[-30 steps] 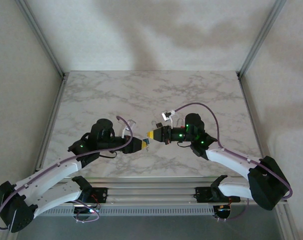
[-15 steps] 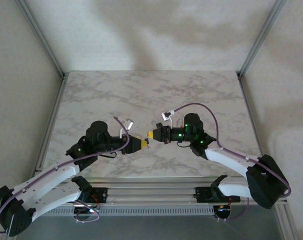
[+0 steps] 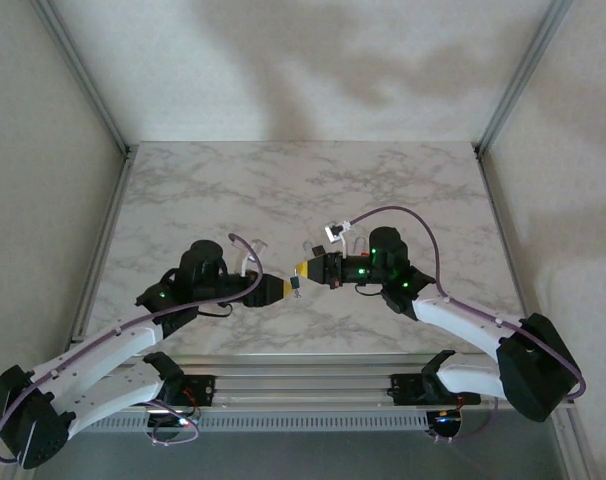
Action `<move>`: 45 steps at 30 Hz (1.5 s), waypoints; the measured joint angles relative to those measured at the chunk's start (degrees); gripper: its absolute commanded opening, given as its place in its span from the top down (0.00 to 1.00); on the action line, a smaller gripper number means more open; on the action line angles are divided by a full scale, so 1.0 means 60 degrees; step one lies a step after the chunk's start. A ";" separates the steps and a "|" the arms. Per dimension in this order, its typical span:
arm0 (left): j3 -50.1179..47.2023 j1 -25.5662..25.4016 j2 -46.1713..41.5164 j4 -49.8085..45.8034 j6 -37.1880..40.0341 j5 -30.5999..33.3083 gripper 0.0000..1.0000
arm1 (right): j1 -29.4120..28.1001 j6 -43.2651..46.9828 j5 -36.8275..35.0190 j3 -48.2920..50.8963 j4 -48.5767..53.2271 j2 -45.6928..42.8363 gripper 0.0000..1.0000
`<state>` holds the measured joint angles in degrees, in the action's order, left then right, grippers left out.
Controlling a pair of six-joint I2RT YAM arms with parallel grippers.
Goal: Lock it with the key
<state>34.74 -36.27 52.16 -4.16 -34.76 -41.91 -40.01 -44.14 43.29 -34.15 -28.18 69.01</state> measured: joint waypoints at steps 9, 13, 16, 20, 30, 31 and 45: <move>0.0084 -0.0004 0.0200 0.0441 -0.0437 -0.0015 0.49 | -0.0011 0.0000 -0.0036 -0.0004 0.0120 0.0069 1.00; 0.0084 -0.0091 0.0248 0.0688 -0.0608 -0.0018 0.50 | -0.0058 0.0004 -0.0047 -0.0004 0.0193 0.0109 1.00; 0.0084 -0.0182 0.0372 0.0820 -0.0688 -0.0018 0.51 | -0.0066 0.0004 -0.0069 -0.0004 0.0219 0.0109 1.00; 0.0084 -0.0280 0.0484 0.0863 -0.0714 -0.0015 0.52 | -0.0066 0.0004 -0.0135 -0.0004 0.0248 0.0109 1.00; 0.0080 -0.0317 0.0761 0.0820 -0.0645 0.0040 0.65 | -0.0073 0.0007 -0.0149 -0.0004 0.0248 0.0109 1.00; 0.0080 -0.0317 0.0794 0.0812 -0.0634 0.0073 0.67 | -0.0073 0.0007 -0.0149 -0.0004 0.0248 0.0109 1.00; 0.0084 -0.0335 0.1024 0.0692 -0.0448 0.0186 1.00 | -0.0091 0.0044 -0.0273 -0.0004 0.0368 0.0222 1.00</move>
<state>35.24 -38.28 58.30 -0.01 -37.45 -40.80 -40.56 -43.88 41.65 -34.17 -25.98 70.35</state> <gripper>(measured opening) 0.084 0.050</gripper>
